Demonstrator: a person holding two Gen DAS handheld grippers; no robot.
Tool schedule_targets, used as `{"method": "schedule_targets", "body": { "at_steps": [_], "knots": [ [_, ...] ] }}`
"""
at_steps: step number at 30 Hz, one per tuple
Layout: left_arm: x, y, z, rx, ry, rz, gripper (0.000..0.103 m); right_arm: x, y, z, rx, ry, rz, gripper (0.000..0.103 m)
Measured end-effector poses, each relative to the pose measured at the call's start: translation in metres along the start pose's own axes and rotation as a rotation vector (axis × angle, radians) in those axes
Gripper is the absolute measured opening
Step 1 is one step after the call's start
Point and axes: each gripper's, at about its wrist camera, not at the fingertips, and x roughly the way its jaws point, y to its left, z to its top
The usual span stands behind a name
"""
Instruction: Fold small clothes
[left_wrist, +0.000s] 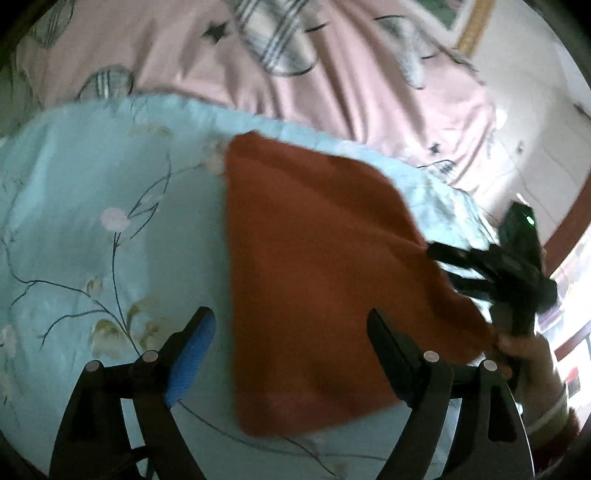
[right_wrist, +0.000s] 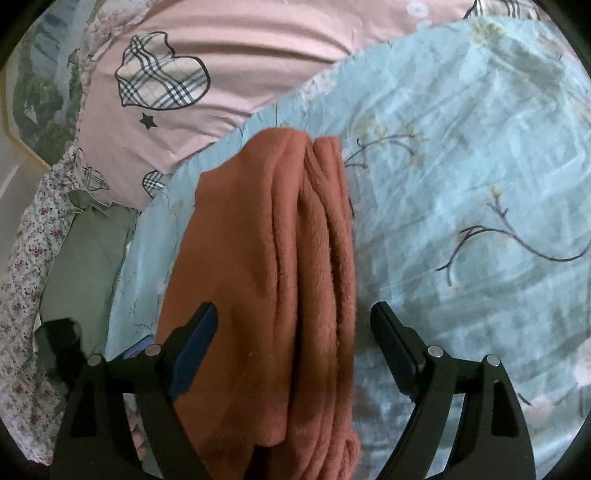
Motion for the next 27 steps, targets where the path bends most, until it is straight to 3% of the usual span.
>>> {"method": "schedule_targets", "body": {
  "at_steps": [3, 5, 7, 8, 9, 10, 12, 15, 19, 24, 27],
  "knots": [
    [0.031, 0.023, 0.014, -0.046, 0.048, -0.012, 0.085, 0.010, 0.002, 0.001, -0.024, 0.028, -0.001, 0.083],
    [0.053, 0.034, 0.020, -0.088, 0.090, -0.044, 0.085, 0.018, 0.009, -0.001, -0.058, 0.054, -0.014, 0.069],
    [0.069, 0.038, 0.026, -0.109, 0.089, -0.071, 0.085, 0.025, 0.018, -0.005, -0.077, 0.082, -0.006, 0.044],
    [0.074, 0.037, 0.029, -0.105, 0.084, -0.076, 0.085, 0.025, 0.021, -0.006, -0.081, 0.079, -0.007, 0.042],
    [0.078, 0.033, 0.032, -0.091, 0.085, -0.086, 0.070, 0.022, 0.026, -0.008, -0.091, 0.067, -0.015, 0.039],
    [0.084, 0.028, 0.033, -0.075, 0.100, -0.118, 0.048, 0.019, 0.030, -0.009, -0.094, 0.058, -0.015, 0.036],
    [0.082, 0.023, 0.032, -0.061, 0.087, -0.095, 0.037, 0.012, 0.042, -0.014, -0.105, 0.039, 0.013, 0.033],
    [0.059, 0.018, 0.028, -0.040, 0.050, -0.092, 0.027, 0.012, 0.068, -0.029, -0.149, 0.049, 0.063, 0.032],
    [-0.001, 0.019, 0.015, -0.012, -0.010, -0.043, 0.027, 0.031, 0.111, -0.053, -0.195, 0.079, 0.154, 0.032],
    [-0.069, 0.051, 0.001, -0.036, -0.054, 0.025, 0.026, 0.062, 0.156, -0.073, -0.217, 0.111, 0.254, 0.032],
    [-0.100, 0.077, -0.005, -0.050, -0.061, 0.062, 0.026, 0.084, 0.168, -0.080, -0.211, 0.136, 0.250, 0.032]
  ]
}}
